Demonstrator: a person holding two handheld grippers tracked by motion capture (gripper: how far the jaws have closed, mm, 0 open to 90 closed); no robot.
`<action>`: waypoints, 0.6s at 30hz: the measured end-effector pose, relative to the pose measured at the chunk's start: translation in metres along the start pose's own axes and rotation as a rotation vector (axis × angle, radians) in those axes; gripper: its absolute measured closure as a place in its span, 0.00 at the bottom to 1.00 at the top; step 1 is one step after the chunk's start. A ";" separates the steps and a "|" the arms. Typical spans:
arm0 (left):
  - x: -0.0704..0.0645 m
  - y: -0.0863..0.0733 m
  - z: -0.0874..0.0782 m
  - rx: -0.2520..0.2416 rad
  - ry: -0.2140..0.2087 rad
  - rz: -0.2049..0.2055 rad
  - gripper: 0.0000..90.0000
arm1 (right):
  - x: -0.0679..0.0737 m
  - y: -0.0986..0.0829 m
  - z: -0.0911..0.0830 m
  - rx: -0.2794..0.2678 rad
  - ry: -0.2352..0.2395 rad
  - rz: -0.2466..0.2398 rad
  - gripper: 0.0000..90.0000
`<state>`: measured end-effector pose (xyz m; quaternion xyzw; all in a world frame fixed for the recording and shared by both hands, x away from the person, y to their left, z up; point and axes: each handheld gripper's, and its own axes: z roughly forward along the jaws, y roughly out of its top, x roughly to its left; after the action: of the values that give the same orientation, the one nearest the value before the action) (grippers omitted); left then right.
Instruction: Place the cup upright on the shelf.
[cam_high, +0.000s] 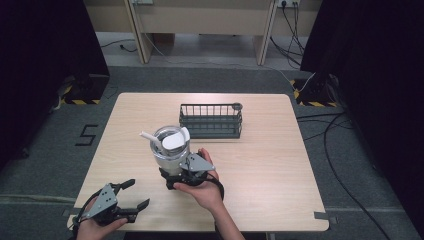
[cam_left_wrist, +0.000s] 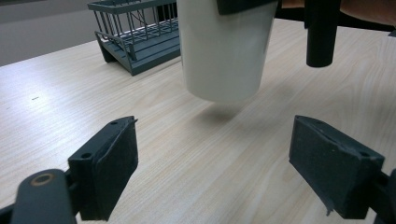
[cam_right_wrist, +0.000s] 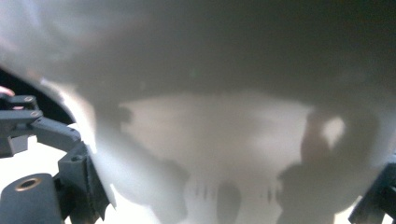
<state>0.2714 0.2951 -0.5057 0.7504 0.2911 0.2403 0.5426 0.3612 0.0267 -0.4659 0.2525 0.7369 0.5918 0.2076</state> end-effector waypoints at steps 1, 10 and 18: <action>0.000 0.000 0.000 0.000 -0.001 -0.001 0.17 | -0.001 0.001 -0.001 -0.001 -0.007 0.001 0.12; 0.000 0.000 0.000 -0.001 -0.001 -0.003 0.17 | -0.013 0.006 -0.003 0.013 -0.048 0.000 0.12; 0.000 0.000 0.000 0.000 -0.001 -0.005 0.17 | -0.021 0.009 -0.003 0.002 -0.061 0.025 0.12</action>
<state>0.2716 0.2955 -0.5057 0.7499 0.2926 0.2386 0.5432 0.3768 0.0131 -0.4561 0.2797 0.7275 0.5857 0.2223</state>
